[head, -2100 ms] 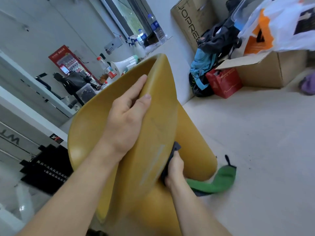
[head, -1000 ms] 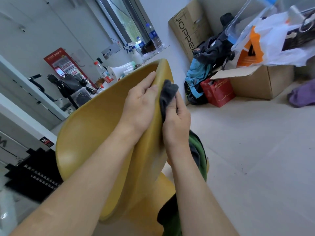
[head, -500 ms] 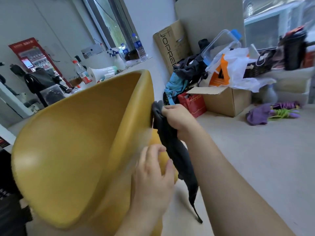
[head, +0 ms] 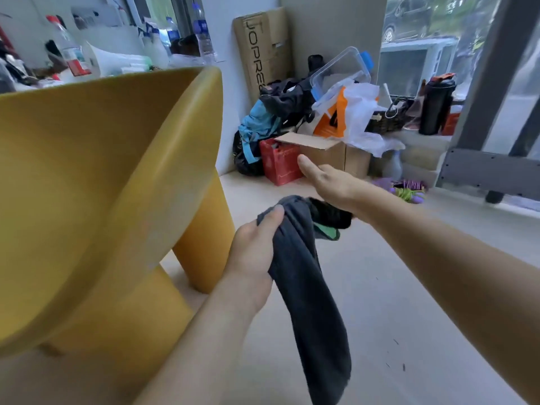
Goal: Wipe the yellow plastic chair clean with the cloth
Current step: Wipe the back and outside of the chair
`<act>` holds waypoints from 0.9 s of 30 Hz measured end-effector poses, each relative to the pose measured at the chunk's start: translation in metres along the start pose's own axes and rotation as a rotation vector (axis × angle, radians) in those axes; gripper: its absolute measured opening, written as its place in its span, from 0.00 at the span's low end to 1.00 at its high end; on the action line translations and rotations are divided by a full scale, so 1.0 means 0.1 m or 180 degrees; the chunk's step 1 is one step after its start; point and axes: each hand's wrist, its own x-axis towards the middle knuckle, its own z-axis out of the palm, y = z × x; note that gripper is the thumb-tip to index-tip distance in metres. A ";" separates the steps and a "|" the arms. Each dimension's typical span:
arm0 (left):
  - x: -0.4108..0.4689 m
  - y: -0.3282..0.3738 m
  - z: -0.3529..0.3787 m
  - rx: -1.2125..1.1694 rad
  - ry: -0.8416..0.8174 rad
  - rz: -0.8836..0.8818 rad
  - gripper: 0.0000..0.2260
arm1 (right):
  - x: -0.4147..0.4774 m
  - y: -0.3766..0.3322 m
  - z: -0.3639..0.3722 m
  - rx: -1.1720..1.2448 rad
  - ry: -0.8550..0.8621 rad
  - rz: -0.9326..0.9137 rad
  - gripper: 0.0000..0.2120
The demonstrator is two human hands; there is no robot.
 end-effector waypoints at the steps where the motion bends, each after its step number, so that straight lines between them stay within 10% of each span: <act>1: -0.01 0.02 0.00 -0.0137 -0.0112 -0.0194 0.07 | -0.16 0.14 0.03 0.0302 -0.0323 0.0093 0.41; 5: -0.07 -0.01 -0.10 -0.0215 -0.0816 -0.0611 0.19 | -0.63 0.58 0.18 0.1428 -0.1297 -0.0196 0.30; 16: 0.07 -0.10 -0.22 0.0442 0.0035 -0.0487 0.10 | -0.62 0.88 0.80 0.0890 -0.0296 -0.0285 0.20; 23: 0.20 -0.06 -0.42 0.4396 0.0782 0.0572 0.15 | -0.48 0.71 0.57 0.0068 0.0334 -0.1051 0.02; 27: -0.11 -0.22 -0.35 0.2621 -0.0894 0.0485 0.20 | -0.41 0.60 0.46 0.0271 0.0230 -0.1184 0.05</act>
